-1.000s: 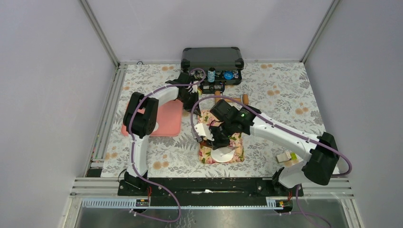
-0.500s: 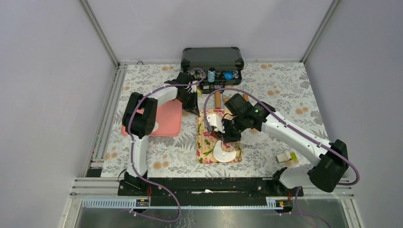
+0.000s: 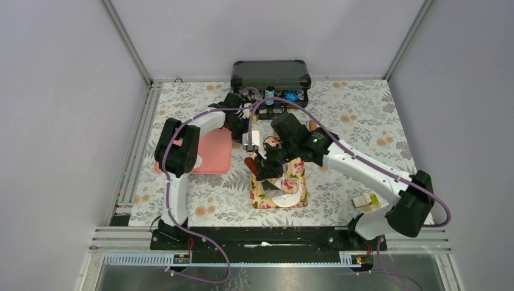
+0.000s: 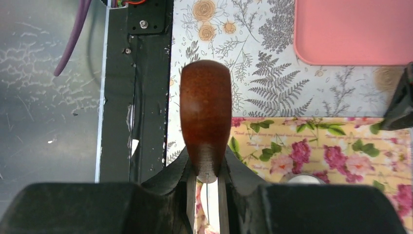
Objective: Roll out the dumpling wrappers from the dough
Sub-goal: Remove the dumpling wrapper from the work surface.
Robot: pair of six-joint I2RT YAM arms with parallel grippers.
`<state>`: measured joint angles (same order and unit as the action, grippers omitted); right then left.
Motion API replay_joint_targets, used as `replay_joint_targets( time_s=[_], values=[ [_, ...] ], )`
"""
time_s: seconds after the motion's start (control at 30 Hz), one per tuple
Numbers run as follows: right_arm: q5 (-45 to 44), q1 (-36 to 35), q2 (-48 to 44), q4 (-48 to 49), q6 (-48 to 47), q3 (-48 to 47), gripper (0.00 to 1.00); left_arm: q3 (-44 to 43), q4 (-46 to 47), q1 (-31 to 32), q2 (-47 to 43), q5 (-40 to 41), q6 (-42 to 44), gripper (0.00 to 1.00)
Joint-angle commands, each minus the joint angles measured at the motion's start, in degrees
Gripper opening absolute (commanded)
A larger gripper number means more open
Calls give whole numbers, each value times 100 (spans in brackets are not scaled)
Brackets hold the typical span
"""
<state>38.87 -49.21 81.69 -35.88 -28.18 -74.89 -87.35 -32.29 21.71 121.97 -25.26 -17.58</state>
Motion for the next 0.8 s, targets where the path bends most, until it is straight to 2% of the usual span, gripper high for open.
replay_joint_targets(
  time_s=[0.0, 0.17, 0.4, 0.77],
  values=[
    [-455, -176, 279, 967, 832, 288, 0, 154, 82, -62, -244, 130, 29, 0],
    [-1226, -177, 330, 1483, 1203, 670, 0, 184, 91, -49, -227, 176, 31, 0],
    [-2389, -177, -76, 1453, 856, 1176, 0, 231, -24, -29, -217, 512, 159, 0],
    [-2551, 111, -457, 717, 290, 1342, 0, 288, -114, -27, -332, 781, 295, 0]
  ],
)
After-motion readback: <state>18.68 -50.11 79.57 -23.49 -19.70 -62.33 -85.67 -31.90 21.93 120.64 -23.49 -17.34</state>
